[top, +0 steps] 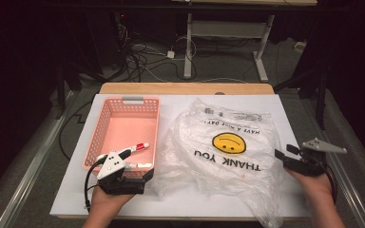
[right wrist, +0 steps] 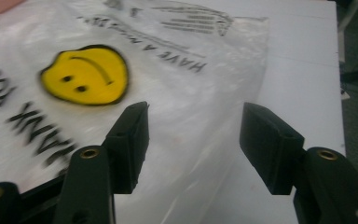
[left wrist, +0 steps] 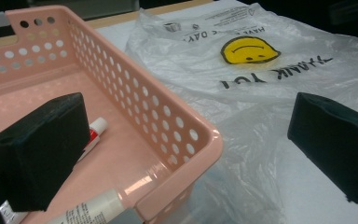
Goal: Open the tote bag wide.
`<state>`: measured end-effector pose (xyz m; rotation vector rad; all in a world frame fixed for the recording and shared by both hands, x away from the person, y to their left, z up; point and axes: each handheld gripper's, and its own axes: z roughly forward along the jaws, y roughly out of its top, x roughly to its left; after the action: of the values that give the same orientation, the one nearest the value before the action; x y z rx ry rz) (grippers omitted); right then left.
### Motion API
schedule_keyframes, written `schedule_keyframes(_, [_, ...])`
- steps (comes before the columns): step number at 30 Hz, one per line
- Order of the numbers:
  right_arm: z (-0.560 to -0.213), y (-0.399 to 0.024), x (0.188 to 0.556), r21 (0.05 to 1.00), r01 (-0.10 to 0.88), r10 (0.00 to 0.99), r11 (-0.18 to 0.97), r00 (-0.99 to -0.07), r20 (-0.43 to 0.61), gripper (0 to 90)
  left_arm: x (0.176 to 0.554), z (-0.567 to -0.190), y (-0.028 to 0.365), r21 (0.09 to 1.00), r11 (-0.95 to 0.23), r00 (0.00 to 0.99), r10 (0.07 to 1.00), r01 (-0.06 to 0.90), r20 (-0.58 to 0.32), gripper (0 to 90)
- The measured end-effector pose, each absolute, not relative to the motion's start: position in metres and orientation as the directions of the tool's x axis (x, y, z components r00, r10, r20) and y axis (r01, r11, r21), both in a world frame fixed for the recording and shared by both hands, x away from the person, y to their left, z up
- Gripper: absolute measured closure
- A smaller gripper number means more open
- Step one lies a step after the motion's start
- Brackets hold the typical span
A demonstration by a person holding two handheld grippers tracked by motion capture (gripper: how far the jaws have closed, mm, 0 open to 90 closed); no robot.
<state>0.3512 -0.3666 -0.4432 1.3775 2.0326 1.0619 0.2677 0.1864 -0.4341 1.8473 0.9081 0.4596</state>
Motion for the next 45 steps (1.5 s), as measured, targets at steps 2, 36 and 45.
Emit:
schedule_keyframes(2, [-0.446, -0.368, 0.372, 0.801, 0.567, 0.928, 0.192, -0.371, 0.040, 40.9, 0.266, -0.433, 0.186, 0.893, -0.234, 0.650, 0.755, 0.385, -0.082, 0.0])
schedule_keyframes(36, [-0.466, -0.377, 0.467, 0.766, 0.620, 0.938, 0.167, -0.340, 0.071, 90.0, 0.260, -0.440, 0.182, 0.876, -0.247, 0.683, 0.720, 0.415, -0.121, 0.0])
schedule_keyframes(45, [-0.457, -0.424, 0.464, 0.807, 0.591, 0.989, -0.023, -0.102, 0.103, 90.0, 0.263, -0.440, 0.184, 0.883, -0.244, 0.693, 0.712, 0.401, -0.118, 0.0])
